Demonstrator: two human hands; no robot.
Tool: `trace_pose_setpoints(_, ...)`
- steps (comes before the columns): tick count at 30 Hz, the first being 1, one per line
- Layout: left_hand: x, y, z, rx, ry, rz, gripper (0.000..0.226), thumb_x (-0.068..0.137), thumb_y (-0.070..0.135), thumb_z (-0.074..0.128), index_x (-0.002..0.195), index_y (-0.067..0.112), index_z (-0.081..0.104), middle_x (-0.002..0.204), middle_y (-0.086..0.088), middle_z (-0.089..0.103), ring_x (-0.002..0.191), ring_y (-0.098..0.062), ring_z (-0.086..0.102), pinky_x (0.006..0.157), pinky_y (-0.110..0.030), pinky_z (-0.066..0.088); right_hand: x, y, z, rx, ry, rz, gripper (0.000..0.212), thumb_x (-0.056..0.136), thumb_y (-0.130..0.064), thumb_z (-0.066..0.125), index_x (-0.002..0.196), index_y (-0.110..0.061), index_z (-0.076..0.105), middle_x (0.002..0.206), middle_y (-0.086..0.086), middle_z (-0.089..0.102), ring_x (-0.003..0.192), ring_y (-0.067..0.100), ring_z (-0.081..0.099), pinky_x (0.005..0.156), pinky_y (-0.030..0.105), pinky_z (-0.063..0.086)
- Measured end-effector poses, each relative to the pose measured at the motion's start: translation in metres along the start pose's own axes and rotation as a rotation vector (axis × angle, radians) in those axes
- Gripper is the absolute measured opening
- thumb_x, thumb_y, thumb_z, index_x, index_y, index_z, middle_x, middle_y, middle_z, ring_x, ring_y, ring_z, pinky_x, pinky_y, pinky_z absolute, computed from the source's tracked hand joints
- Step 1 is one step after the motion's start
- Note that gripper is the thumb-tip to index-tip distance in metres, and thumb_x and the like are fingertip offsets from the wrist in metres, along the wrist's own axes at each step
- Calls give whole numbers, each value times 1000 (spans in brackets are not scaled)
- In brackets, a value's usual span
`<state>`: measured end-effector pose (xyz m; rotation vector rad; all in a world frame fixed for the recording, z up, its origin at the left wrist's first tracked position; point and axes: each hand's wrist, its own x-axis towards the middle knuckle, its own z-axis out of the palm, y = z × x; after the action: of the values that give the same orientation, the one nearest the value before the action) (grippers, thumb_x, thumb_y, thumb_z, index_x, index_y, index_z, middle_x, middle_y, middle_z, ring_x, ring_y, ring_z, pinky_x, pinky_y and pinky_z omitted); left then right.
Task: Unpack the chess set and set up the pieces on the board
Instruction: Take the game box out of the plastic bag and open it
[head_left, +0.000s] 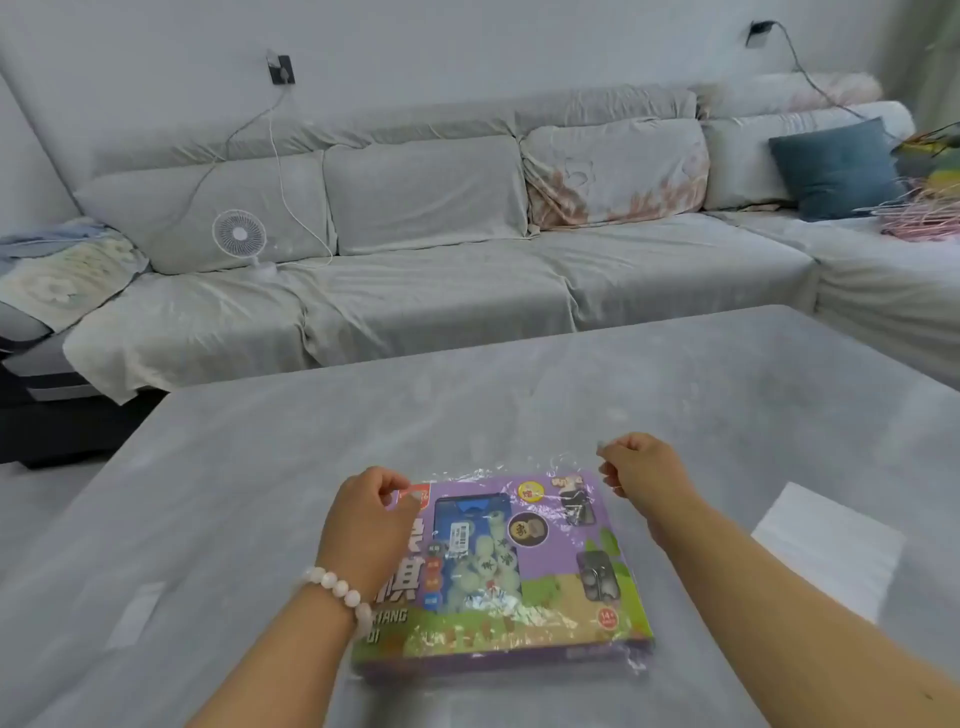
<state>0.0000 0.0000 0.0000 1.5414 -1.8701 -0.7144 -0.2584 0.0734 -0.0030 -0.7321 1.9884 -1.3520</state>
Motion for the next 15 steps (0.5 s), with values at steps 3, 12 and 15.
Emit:
trace_pose_setpoints(3, -17, -11, -11, -26, 2, -101, 15, 89, 25, 57, 102, 18, 55, 103, -2, 60, 78, -11, 58, 57, -21, 45, -11, 7, -6, 55, 31, 63, 17, 91, -12, 54, 74, -10, 55, 69, 8, 57, 58, 19, 50, 63, 32, 43)
trace_pose_setpoints(12, -39, -40, -23, -43, -113, -298, 35, 88, 21, 56, 122, 12, 54, 119, -7, 60, 99, -23, 57, 84, -30, 45, -24, 22, -8, -155, -37, 148, 15, 89, -4, 50, 81, -16, 53, 90, 12, 58, 78, 28, 56, 78, 39, 54)
trace_pose_setpoints(15, -40, -41, -20, -70, -149, -329, 33, 89, 20, 56, 121, 10, 55, 112, -8, 62, 91, -22, 59, 77, -29, 47, -25, 24, -7, -237, -64, 195, 21, 88, -5, 52, 70, -16, 50, 82, 11, 57, 73, 28, 56, 70, 35, 53)
